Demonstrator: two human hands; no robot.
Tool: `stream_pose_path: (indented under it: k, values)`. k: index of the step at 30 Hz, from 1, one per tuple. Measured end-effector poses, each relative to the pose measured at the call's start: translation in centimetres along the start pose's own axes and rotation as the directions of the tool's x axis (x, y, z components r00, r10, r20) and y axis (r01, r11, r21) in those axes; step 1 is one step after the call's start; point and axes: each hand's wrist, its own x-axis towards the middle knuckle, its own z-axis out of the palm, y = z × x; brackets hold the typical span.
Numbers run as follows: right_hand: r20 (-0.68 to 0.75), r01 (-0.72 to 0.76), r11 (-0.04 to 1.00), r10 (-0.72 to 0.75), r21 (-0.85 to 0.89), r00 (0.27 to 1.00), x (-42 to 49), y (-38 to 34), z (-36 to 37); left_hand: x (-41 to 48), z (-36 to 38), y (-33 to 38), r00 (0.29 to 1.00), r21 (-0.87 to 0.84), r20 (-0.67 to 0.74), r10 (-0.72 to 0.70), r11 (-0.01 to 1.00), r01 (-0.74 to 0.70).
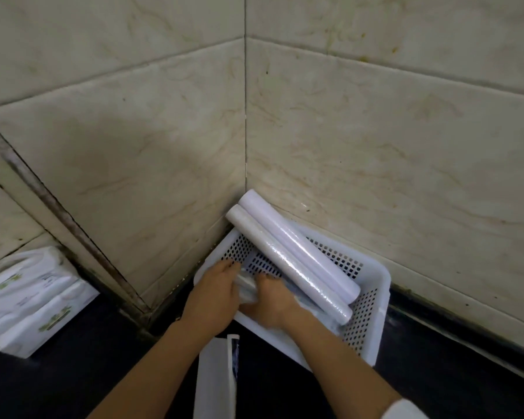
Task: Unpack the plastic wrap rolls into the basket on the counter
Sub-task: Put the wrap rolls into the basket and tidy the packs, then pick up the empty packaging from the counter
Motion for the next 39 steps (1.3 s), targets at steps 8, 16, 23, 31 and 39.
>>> stream_pose_path:
  k: [8, 16, 23, 31, 39]
  values:
    - [-0.067, 0.005, 0.96, 0.014, 0.281, 0.998, -3.5, 3.4, -3.2, 0.9, 0.0, -1.5, 0.964, 0.269, 0.265, -0.01, 0.961, -0.064]
    - [-0.341, 0.099, 0.88, 0.074, 0.464, 0.937, -11.9, 4.2, -3.6, -9.4, -0.1, 1.0, 0.945, -0.055, -0.318, 0.074, 0.994, -0.096]
    - [-0.307, -0.057, 0.945, 0.162, 0.323, 0.938, -25.1, 8.4, -0.9, -22.4, 5.2, 1.1, 0.956, -0.025, -0.038, -0.29, 0.957, 0.289]
    - [0.004, -0.335, 0.816, 0.382, -0.471, 0.924, -35.9, 14.1, 3.9, -30.2, 9.1, 1.3, 0.95, 0.033, 0.039, -0.311, 0.95, 0.31]
    - [-0.111, -0.064, 0.904, 0.018, -0.423, 0.994, -36.8, 11.1, 5.5, -38.4, 7.8, 2.4, 0.918, -0.15, -0.066, -0.39, 0.914, 0.378]
